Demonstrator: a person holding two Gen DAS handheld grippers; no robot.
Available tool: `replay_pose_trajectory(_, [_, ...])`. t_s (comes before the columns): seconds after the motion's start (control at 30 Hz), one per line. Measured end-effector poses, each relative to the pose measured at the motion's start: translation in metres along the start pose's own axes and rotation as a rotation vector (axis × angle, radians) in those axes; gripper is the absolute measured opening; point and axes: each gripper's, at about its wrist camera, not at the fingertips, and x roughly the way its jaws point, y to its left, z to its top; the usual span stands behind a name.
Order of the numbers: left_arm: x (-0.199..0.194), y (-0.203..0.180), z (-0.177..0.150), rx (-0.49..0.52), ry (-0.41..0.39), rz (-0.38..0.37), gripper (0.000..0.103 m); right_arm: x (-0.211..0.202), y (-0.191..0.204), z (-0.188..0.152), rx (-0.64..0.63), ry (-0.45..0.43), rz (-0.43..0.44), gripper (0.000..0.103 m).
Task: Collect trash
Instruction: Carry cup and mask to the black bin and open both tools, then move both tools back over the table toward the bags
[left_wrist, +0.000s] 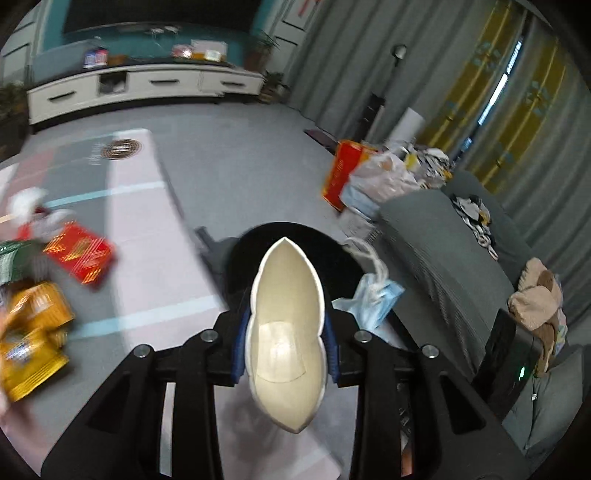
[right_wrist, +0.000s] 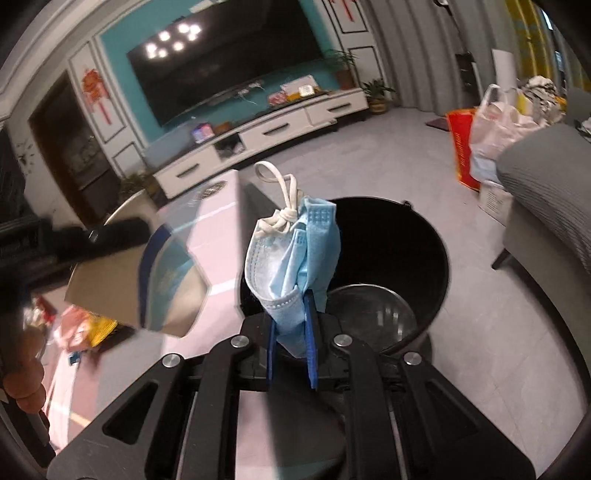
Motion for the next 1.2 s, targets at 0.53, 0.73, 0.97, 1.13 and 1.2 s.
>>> replay_pose_trajectory(0.53, [0.046, -0.005, -0.017, 0.074, 0.047, 0.094, 0.09, 0.018, -0.028, -0.004, 0.081, 0.058, -0.053, 0.056])
replay_pose_trajectory(0.73, [-0.01, 0.027, -0.061, 0.019, 0.054, 0.151, 0.098, -0.002, -0.013, -0.018, 0.079, 0.076, -0.028, 0.067])
replay_pose_trajectory(0.97, [-0.093, 0.086, -0.116, -0.079, 0.009, 0.299, 0.099, -0.02, 0.03, -0.023, 0.004, 0.097, 0.021, 0.074])
replay_pose_trajectory(1.13, [-0.159, 0.14, -0.152, -0.228, -0.061, 0.39, 0.099, -0.023, 0.072, -0.028, -0.078, 0.121, 0.078, 0.074])
replay_pose_trajectory(1.2, [-0.181, 0.162, -0.163, -0.307, -0.091, 0.415, 0.099, -0.023, 0.091, -0.031, -0.116, 0.13, 0.106, 0.074])
